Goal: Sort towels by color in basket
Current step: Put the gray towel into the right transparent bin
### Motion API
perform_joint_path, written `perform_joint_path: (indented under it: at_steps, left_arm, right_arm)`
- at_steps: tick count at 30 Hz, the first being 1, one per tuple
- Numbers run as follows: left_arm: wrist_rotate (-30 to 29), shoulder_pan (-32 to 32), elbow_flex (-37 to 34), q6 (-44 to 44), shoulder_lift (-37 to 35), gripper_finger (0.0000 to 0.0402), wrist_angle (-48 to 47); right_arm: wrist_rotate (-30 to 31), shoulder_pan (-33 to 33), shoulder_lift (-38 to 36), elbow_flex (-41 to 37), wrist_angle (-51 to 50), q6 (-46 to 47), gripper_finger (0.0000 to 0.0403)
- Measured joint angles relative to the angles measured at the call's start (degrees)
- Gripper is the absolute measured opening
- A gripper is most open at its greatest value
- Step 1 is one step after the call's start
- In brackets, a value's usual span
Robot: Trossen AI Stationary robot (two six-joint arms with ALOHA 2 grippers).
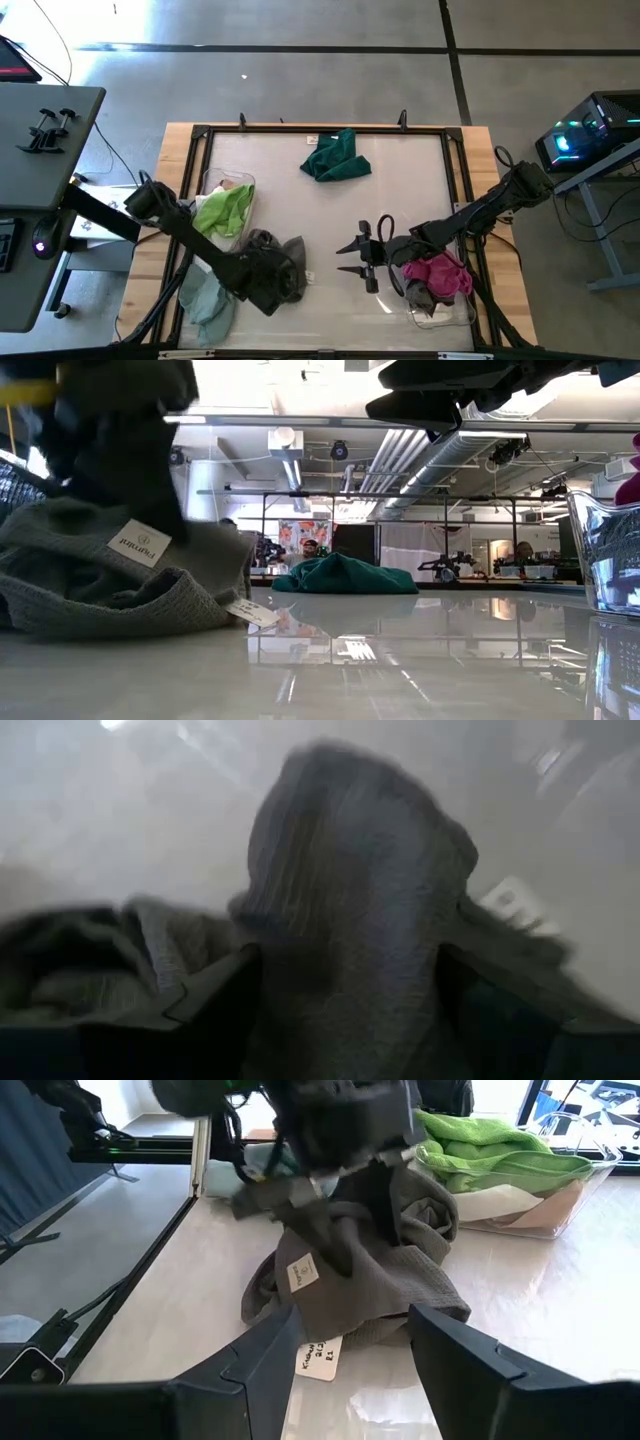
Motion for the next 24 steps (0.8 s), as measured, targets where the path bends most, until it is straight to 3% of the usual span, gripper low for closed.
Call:
perform_joint_path:
  at_steps: [8, 13, 19, 24]
  left_arm:
    - [5.5, 0.8, -5.9, 1.0, 0.2, 0.0283, 6.5]
    - [5.6, 0.9, -8.1, 3.7, 1.9, 0.0255, 11.7]
    - [5.2, 1.4, -8.2, 4.8, 4.2, 0.0165, 12.6]
    - [5.1, 2.1, -8.3, 7.8, 4.4, 0.0046, 15.0]
  right_arm:
    - [0.0, 0.0, 0.0, 0.0, 0.0, 0.0, 0.0190]
    - [0.0, 0.0, 0.0, 0.0, 0.0, 0.0, 0.0190]
    - [0.0, 0.0, 0.0, 0.0, 0.0, 0.0, 0.0190]
    - [0.0, 0.0, 0.0, 0.0, -0.4, 0.1, 0.0190]
